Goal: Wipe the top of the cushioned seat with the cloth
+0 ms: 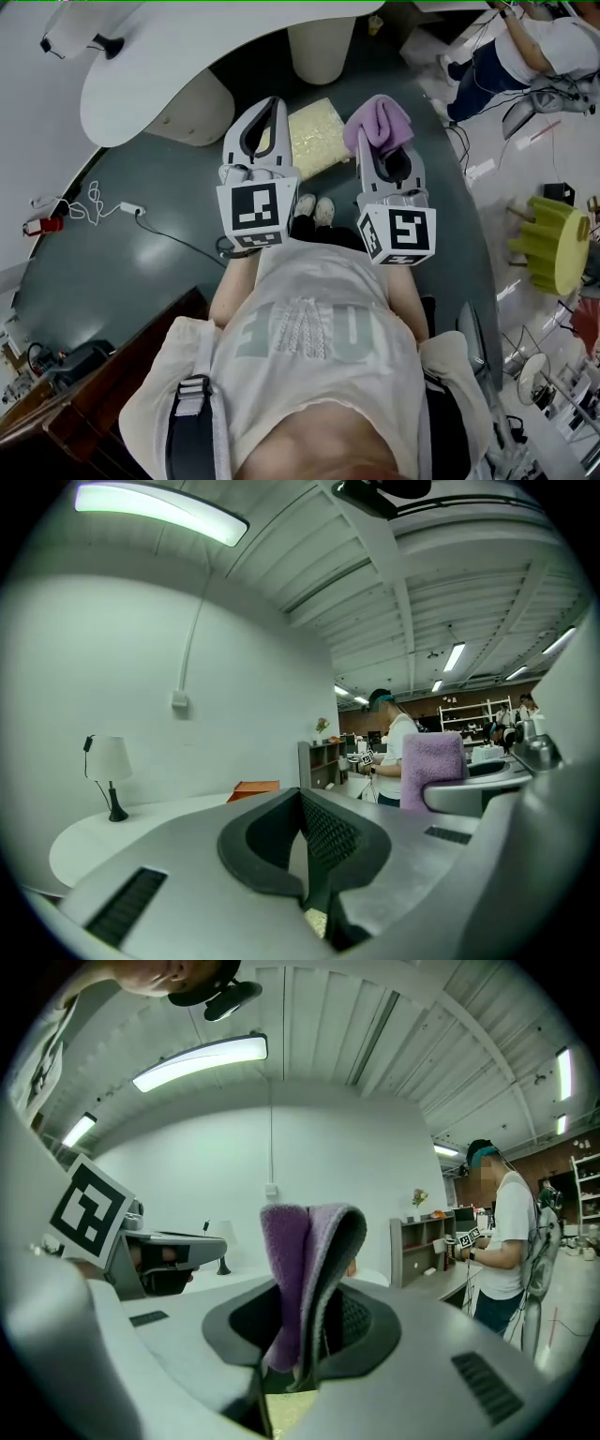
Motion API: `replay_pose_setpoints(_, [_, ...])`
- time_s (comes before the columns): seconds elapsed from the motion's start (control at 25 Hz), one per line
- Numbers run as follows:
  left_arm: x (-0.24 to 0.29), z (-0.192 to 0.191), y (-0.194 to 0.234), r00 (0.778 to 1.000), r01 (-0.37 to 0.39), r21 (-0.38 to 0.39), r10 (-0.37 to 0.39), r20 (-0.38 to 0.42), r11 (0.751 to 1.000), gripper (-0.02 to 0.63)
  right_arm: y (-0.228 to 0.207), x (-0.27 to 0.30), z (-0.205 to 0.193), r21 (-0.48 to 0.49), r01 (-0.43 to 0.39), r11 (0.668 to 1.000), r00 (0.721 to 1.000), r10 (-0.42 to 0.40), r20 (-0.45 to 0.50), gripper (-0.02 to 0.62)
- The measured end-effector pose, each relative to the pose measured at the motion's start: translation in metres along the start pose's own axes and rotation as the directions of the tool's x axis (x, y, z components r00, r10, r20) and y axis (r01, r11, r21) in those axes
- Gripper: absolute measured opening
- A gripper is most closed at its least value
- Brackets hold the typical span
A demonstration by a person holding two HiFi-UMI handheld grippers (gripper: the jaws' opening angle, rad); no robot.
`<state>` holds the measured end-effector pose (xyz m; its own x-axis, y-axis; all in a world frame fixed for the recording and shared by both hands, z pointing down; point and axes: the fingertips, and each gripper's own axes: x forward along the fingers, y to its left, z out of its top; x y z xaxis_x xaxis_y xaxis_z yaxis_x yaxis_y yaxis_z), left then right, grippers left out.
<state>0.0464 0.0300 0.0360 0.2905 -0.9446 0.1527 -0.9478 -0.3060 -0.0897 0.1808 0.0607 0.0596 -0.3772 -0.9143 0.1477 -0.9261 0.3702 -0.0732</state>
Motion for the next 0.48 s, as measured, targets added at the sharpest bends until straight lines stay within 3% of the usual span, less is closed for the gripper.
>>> replay_pose_setpoints(0.28, [0.019,0.001,0.010,1.000,0.011,-0.005,-0.011,0.012,1.000,0.008,-0.001,0.018,0.008,-0.023,0.009,1.000,1.000,-0.009,0.009,0.098])
replay_pose_setpoints(0.48, [0.035,-0.024,0.015,0.999,0.027,0.020,-0.026,-0.047,0.999,0.008,-0.001,0.044,-0.002,-0.035,-0.039,0.999,0.999,0.038,-0.028,0.098])
